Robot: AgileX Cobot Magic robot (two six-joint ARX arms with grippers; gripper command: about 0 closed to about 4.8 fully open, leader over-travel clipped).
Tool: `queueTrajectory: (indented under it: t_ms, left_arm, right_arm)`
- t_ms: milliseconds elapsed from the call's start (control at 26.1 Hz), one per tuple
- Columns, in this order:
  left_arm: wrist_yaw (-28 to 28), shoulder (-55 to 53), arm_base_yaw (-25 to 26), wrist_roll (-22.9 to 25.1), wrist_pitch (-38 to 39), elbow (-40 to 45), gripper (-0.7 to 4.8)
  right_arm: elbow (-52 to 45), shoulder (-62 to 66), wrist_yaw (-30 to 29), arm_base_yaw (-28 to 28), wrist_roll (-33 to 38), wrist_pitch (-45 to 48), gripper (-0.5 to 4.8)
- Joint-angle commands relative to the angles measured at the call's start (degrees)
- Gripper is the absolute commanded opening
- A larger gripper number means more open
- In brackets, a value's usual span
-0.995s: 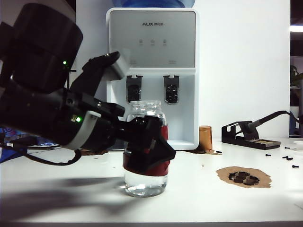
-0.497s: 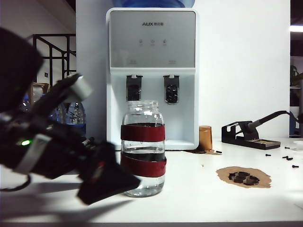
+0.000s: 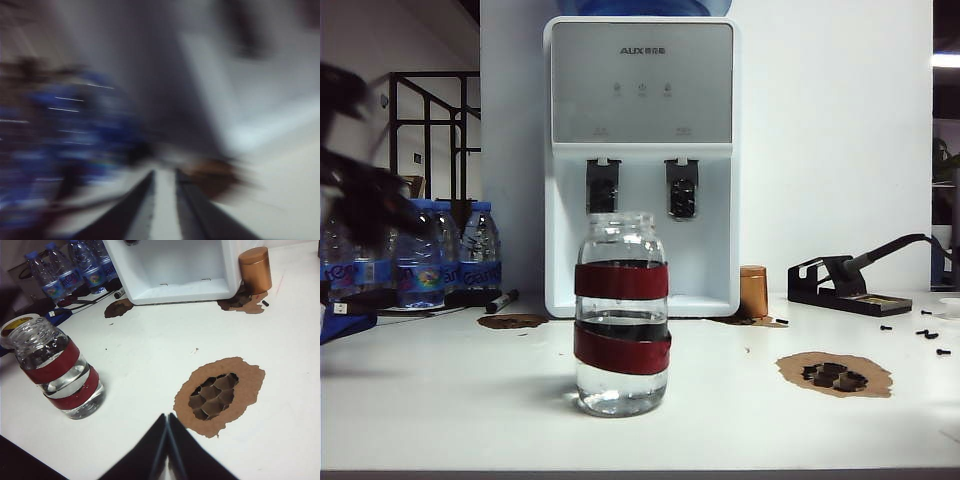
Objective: Pick up the water bottle with two loops of red belts, then reach the front water dispenser and gently press the gray-black baffle horizontally to get a little water.
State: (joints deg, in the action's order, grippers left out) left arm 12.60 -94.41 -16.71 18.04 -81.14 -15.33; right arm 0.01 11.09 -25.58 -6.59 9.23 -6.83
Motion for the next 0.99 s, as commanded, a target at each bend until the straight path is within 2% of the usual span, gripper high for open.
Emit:
queueTrajectory:
  t_ms: [38,77,115,230,344,536,650,803,995]
  left_arm:
    - [5.3,4.5,7.0,1.0,-0.9,-2.4,-0.05]
    - [5.3,7.6,10.4,1.0,-0.7,-3.0,-0.05]
    - [5.3,9.4,11.8,1.0,-0.5,-3.1,-0.05]
    - [6.1,19.8,15.8,1.0,9.7,-3.0,-0.05]
    - [6.3,29.3,17.8,0.0,25.8,-3.0,-0.05]
    - [5.3,43.2,19.9,-6.4,46.6,-3.0,-0.05]
    - [-1.0,57.8,19.8,-10.0,68.7,-2.9,-0.05]
    - [-2.8,66.1,19.8,-11.0,78.5,-2.6,-0.05]
    - [-3.9,75.9,19.8,-10.8,79.4,1.8,-0.05]
  right_arm:
    - [-0.3,0.2,0.1,-0.2,0.2,0.5,-0.02]
    - [-0.3,0.2,0.1,-0.2,0.2,0.5,-0.02]
    - [-0.3,0.2,0.1,-0.2,0.2,0.5,-0.02]
    - [-0.3,0.2,0.8,-0.2,0.2,0.5,-0.02]
    - [-0.3,0.2,0.8,-0.2,0.2,0.5,-0.02]
    - [-0.3,0.2,1.3,-0.2,0.2,0.5,-0.02]
    - [-0.2,0.2,3.6,-0.2,0.2,0.3,-0.02]
    - [-0.2,0.2,5.1,-0.2,0.1,0.3,-0.02]
    - [-0.2,0.2,8.0,-0.2,-0.1,0.2,-0.02]
